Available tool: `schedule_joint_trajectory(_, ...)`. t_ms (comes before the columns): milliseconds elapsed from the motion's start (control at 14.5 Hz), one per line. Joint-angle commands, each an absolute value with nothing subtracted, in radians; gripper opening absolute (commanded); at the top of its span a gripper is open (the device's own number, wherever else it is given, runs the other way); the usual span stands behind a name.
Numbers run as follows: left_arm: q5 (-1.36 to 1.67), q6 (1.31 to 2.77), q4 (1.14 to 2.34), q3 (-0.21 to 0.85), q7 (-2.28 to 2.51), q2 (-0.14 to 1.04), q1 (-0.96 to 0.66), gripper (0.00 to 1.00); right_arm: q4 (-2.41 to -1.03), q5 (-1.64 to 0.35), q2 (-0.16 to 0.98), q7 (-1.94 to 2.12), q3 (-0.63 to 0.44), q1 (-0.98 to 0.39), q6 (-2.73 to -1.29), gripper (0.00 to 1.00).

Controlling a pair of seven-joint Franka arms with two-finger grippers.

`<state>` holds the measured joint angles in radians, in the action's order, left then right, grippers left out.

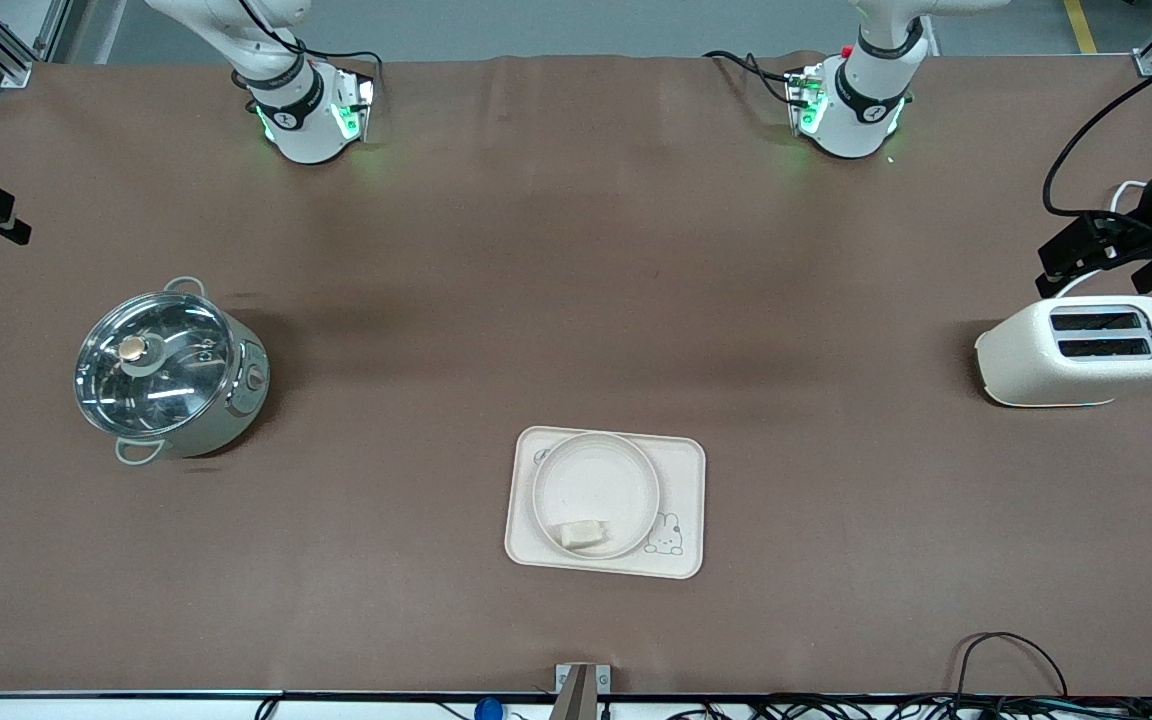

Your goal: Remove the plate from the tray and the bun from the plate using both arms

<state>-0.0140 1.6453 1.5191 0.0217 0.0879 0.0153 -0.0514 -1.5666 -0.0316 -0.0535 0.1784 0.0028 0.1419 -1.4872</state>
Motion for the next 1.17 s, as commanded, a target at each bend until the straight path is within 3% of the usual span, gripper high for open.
schedule_joint_trajectory(0,-0.006,1.634,1.509,0.021,0.051,0.017,-0.052,1.00,-1.583,-0.043,-0.072,0.184,0.003,0.106,-1.500,1.00)
schedule_joint_trajectory(552,-0.009,1.632,1.496,0.017,-0.010,0.041,-0.031,1.00,-1.630,-0.037,-0.071,0.144,0.005,0.059,-1.543,1.00)
schedule_joint_trajectory(828,-0.057,1.632,1.433,0.024,-0.046,0.069,-0.046,1.00,-1.785,-0.070,-0.049,-0.072,0.006,-0.108,-1.748,1.00)
schedule_joint_trajectory(1103,-0.043,1.631,1.442,0.028,-0.034,0.061,-0.035,1.00,-1.798,-0.236,0.069,-0.248,0.006,-0.222,-1.896,1.00)
